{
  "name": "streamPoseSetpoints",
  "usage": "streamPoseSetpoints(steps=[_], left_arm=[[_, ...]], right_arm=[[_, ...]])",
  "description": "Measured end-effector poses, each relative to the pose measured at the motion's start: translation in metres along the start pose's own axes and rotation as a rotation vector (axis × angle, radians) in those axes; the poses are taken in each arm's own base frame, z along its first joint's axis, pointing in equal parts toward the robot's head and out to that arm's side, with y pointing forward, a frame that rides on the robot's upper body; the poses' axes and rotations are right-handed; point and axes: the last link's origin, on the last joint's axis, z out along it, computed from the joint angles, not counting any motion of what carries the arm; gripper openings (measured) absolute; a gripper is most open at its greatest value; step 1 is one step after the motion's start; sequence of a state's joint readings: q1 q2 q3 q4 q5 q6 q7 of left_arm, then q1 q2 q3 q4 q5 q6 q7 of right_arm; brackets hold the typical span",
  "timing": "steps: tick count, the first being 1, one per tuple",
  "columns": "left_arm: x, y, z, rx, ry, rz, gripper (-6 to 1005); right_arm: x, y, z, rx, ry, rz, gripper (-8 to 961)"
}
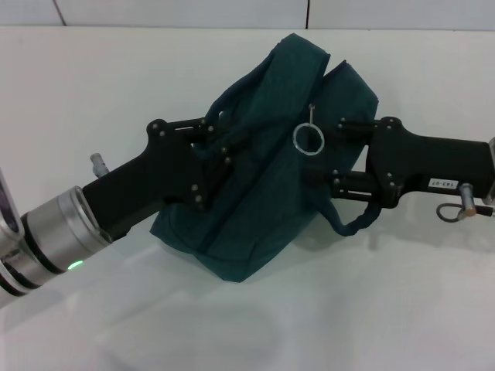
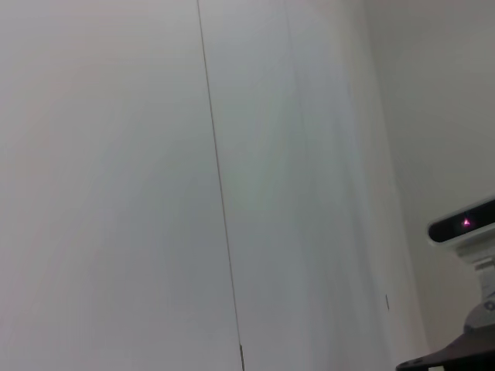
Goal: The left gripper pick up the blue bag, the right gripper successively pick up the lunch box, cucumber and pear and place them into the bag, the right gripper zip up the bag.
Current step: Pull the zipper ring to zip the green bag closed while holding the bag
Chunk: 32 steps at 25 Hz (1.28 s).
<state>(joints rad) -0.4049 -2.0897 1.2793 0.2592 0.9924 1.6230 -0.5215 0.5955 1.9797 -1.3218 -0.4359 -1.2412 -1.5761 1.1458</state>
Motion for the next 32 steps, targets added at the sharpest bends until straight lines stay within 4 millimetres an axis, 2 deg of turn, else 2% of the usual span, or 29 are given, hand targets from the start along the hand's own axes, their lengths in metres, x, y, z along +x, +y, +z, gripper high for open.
streamPoseSetpoints(steps=[3,9,14,32], left_arm=[[0.0000,0.0000,0.0000,0.000,0.000,0.000,110],[0.0001,-0.0005,-0.0005,0.000,-0.001,0.001,110],[0.0005,-0.0008,-0.0002,-0.002,-0.001,0.004,109],[0.0002,0.0000,-0.0002,-0.009,-0.004,0.007,96]], right_arm=[[0.0001,0.0017,0.0000,-0.007,-0.005,0.003,630],[0.0008,0.0024,0.0000,-0.002,-0.014,0.009,548],[0.0000,0.0001,0.0011,0.027,-0.042,0.019,340],[0.0081,-0.0040,0.0067,0.093,-0.043,0.012,301]])
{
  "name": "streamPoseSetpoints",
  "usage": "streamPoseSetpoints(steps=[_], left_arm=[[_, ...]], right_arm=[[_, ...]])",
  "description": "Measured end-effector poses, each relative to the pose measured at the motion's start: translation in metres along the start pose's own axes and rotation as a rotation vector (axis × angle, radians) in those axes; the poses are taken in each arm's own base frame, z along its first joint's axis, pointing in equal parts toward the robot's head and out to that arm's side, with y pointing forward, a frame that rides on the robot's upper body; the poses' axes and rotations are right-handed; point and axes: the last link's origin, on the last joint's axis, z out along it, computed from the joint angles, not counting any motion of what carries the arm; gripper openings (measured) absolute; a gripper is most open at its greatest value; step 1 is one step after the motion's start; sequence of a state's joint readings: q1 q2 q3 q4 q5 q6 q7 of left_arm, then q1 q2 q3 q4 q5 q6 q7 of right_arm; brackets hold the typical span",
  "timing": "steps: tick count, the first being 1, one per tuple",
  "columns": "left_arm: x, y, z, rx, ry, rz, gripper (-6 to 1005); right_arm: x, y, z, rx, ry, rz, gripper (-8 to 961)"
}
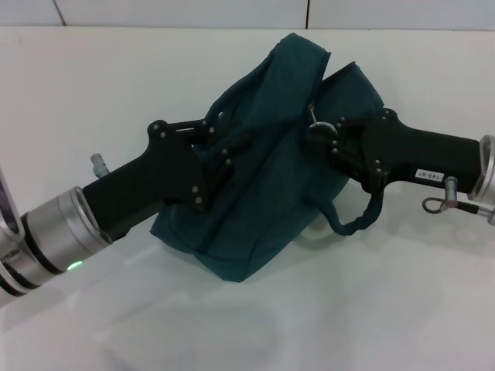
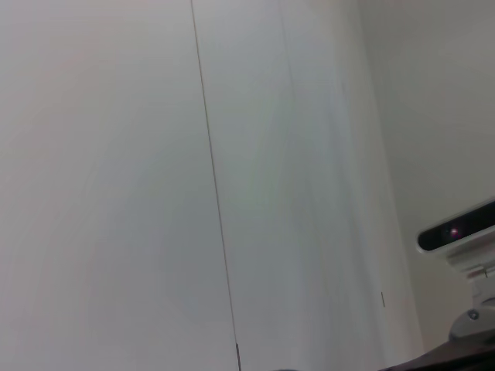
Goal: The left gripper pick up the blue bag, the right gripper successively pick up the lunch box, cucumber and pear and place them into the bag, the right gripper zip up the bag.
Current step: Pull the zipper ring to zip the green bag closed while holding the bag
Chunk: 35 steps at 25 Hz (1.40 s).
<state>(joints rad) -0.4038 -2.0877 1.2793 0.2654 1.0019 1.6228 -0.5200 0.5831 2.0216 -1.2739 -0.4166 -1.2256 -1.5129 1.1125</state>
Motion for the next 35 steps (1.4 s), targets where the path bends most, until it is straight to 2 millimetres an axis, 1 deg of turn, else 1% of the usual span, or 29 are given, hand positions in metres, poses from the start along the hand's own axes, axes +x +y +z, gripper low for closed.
streamPoseSetpoints(steps=[1,6,12,16,25,30,35], left_arm=[[0.000,0.000,0.000,0.000,0.000,0.000,96],[0.000,0.000,-0.001,0.002,-0.001,0.000,92],[-0.001,0.001,-0.001,0.003,-0.002,-0.001,88],[0.000,0.000,-0.001,0.001,-0.001,0.001,85],[0.000,0.000,-0.002,-0.025,-0.010,0.009,79],[0.004,-0.002,-0.002,-0.024,0.006,0.011,75],[0.006,-0.005,0.001,-0.029,0.012,0.010,63]], right_arm=[[0.001,0.001,-0.002,0.004,-0.001,-0.015,298],[0.000,0.004,-0.012,0.029,-0.051,-0.082,113],[-0.003,-0.002,-0.028,0.117,-0.111,-0.136,17],[-0.006,-0.010,-0.042,0.212,-0.149,-0.179,17],[-0.010,-0.029,-0.066,0.390,-0.176,-0.193,17],[-0.008,-0.035,-0.073,0.451,-0.165,-0.204,17],[-0.009,-0.033,-0.074,0.443,-0.171,-0.210,17]])
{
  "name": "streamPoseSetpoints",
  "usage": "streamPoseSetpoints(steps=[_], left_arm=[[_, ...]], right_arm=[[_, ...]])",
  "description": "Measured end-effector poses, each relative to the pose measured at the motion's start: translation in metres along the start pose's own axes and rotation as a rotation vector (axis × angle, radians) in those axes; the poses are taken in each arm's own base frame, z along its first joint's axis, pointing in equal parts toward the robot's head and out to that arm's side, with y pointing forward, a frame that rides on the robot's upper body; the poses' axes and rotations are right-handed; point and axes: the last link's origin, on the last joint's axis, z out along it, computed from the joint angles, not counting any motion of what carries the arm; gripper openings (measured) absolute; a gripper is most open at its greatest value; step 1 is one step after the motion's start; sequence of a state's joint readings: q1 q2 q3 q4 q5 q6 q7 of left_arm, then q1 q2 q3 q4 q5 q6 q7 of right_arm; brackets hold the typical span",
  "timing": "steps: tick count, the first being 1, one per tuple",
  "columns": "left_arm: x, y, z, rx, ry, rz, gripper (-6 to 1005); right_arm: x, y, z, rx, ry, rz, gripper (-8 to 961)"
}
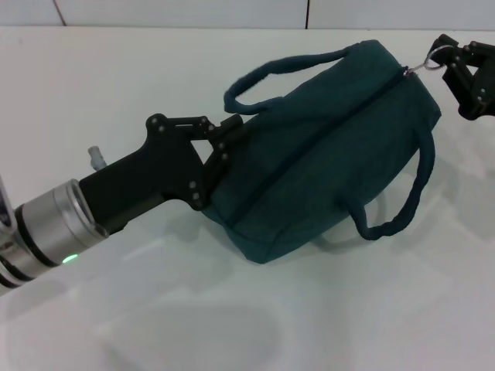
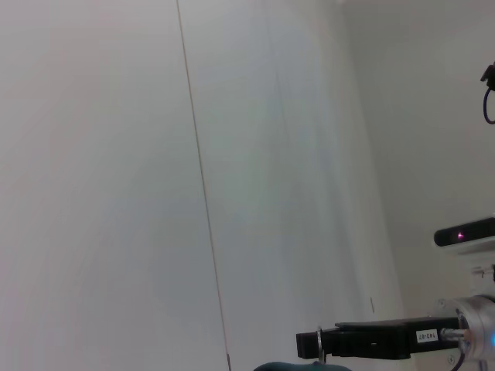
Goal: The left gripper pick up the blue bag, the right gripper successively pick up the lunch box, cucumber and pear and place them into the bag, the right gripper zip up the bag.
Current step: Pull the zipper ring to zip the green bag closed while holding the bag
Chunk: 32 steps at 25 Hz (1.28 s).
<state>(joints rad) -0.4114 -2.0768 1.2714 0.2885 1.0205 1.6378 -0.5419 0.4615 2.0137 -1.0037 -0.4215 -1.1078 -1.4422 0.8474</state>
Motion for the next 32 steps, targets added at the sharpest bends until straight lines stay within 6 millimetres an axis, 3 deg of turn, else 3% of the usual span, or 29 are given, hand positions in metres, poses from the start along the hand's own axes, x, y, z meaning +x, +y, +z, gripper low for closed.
streamPoseSetpoints(steps=[5,19,32], left_arm=[[0.000,-0.002,0.003,0.001,-0.001,-0.008,47],[-0.001,-0.009,-0.007,0.060,-0.015,-0.034,29],[0.014,-0.026,0.001,0.215,0.137,-0.114,12]], right_arm=[[-0.002,0.002,0.002,-0.017,-0.008,-0.010,16],[0.004,-0.018,-0.007,0.117,0.031,-0.020,16],[0.001,-0.006,-0.002,0.050,-0.001,-0.011,16]])
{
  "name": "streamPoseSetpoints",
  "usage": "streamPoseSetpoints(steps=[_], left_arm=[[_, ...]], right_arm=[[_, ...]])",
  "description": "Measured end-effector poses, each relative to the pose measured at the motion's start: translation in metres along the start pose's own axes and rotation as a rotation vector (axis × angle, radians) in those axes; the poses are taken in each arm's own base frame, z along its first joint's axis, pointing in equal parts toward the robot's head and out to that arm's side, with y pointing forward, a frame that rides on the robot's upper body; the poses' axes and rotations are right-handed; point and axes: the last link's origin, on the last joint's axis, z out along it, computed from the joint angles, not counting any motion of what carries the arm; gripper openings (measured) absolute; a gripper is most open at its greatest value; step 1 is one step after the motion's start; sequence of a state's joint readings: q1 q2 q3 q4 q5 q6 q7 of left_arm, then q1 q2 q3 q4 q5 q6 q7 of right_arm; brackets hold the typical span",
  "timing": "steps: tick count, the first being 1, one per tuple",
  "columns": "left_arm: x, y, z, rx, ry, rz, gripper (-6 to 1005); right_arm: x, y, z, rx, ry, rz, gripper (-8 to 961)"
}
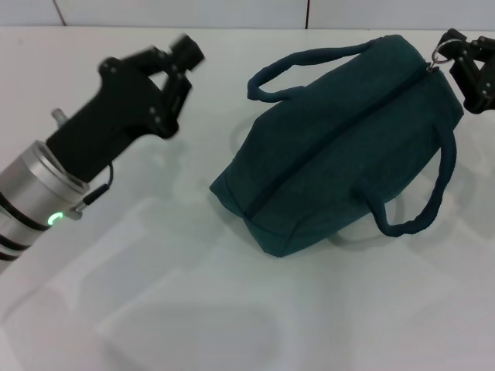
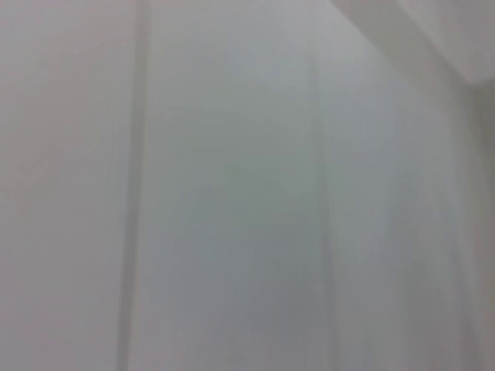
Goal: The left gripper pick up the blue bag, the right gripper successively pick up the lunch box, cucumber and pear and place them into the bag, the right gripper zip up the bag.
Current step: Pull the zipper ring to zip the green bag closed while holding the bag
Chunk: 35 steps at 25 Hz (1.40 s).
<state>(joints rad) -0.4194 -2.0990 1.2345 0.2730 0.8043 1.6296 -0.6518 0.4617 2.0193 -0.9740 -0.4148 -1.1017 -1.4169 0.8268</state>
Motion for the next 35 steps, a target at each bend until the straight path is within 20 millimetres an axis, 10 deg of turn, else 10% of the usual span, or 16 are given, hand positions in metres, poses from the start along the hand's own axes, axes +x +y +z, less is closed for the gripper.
streamPoseSetpoints(steps=[7,10,20,35], left_arm=[[0.004,-0.006,-0.001,0.099,0.087,-0.030,105],[0.004,-0.008,0.001,0.139,0.107,-0.013,343],[0.006,-0.011,0.010,0.154,0.141,-0.045,567],[0.029,0.001,0.097,-0.375,-0.318,-0.208,570]], right_arm=[[-0.001,0.003,0.000,-0.015,-0.016,0.007,16],[-0.001,0.005,0.003,-0.024,-0.017,0.014,16],[-0.001,0.007,0.005,-0.035,-0.021,0.020,16],[-0.002,0.005,0.000,-0.028,-0.027,0.022,15]])
